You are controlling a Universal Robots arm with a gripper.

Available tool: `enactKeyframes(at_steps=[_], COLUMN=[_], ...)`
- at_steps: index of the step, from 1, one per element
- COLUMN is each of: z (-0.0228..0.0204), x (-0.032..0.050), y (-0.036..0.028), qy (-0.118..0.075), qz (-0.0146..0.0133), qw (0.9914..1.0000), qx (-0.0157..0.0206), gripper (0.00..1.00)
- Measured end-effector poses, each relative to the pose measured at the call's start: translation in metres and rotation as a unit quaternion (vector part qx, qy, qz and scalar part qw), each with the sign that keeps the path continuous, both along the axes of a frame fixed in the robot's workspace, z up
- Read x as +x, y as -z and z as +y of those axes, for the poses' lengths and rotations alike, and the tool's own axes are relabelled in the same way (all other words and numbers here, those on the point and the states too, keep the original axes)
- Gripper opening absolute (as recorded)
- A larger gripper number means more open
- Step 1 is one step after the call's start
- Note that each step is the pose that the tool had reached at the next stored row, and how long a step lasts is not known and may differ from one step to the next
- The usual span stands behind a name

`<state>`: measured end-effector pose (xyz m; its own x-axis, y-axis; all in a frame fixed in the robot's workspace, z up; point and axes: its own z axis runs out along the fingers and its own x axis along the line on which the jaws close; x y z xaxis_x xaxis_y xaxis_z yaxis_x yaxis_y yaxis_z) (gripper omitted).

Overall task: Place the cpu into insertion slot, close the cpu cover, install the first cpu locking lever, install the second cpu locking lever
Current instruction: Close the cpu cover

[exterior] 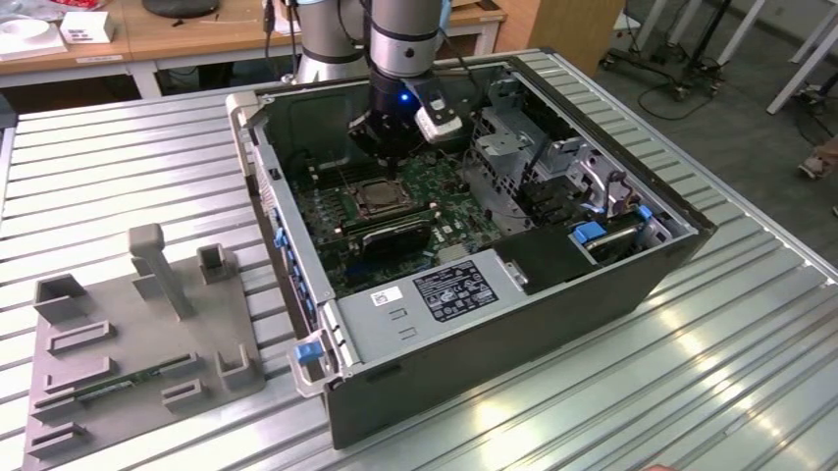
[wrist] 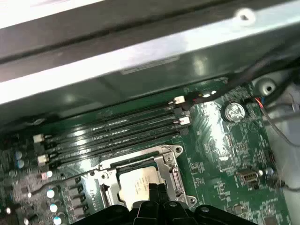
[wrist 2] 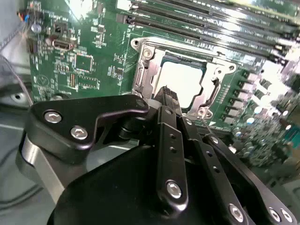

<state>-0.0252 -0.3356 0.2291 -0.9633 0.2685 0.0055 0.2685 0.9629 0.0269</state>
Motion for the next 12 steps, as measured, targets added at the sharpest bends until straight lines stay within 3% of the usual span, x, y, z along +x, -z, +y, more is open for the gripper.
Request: enactKeyframes(at_steps=[3,7,12], z=[0.0000,0.0000,0.0000], x=[0.0000,0.0001,-0.0001], y=[0.0009,0.0025,0.0026], qy=[-0.028,-0.061,-0.064], qz=[-0.0001,-0.0014,-0.0014], qw=[0.99961,0.99815,0.99797], qx=[0.0000,-0.0003,-0.0008], gripper=[0.10,0.10,0.10])
